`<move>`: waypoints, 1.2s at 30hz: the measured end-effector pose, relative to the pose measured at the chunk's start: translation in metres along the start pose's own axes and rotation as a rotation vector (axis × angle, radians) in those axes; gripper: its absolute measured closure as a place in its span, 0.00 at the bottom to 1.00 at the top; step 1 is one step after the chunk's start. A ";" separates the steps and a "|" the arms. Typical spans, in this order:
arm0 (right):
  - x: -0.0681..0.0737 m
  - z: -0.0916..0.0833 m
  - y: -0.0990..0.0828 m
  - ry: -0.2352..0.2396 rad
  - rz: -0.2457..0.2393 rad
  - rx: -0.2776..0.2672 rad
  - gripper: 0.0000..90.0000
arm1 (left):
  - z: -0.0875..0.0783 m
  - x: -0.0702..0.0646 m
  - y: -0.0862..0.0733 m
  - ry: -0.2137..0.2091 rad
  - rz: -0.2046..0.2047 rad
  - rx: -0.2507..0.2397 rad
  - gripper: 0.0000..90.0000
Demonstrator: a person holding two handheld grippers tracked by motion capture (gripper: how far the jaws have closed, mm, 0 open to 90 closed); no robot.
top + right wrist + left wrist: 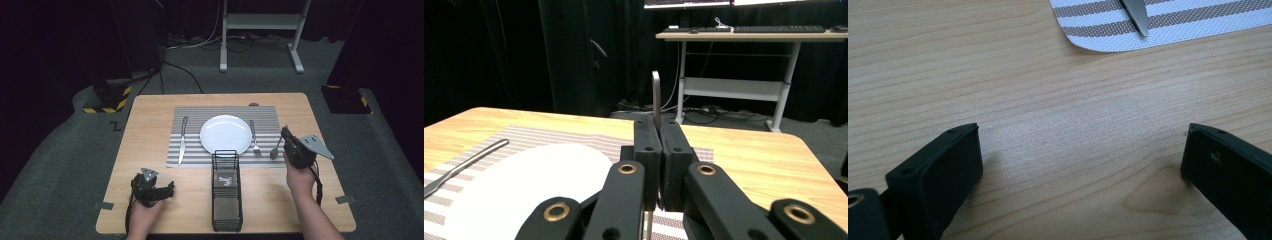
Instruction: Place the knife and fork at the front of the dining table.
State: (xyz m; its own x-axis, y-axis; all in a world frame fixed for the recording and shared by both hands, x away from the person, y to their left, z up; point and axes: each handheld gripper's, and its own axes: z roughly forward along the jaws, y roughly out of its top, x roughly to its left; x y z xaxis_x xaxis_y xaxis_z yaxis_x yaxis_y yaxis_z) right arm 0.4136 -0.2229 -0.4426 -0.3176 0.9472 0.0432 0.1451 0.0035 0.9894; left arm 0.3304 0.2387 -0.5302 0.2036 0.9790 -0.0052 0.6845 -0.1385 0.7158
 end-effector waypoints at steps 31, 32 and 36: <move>-0.005 0.089 -0.005 -0.017 0.035 0.090 0.98 | 0.000 0.000 0.000 -0.002 0.001 -0.001 0.03; -0.005 0.092 -0.006 -0.019 0.039 0.097 0.98 | 0.000 0.000 0.000 -0.004 0.001 -0.001 0.04; -0.010 0.107 -0.009 -0.028 0.059 0.128 0.98 | -0.001 0.000 -0.001 -0.005 0.000 -0.002 0.03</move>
State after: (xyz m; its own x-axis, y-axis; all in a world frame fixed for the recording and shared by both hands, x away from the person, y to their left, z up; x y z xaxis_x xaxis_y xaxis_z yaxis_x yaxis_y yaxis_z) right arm 0.5156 -0.1977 -0.4664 -0.2786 0.9557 0.0953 0.2814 -0.0137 0.9595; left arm 0.3295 0.2392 -0.5302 0.2073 0.9782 -0.0088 0.6833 -0.1384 0.7169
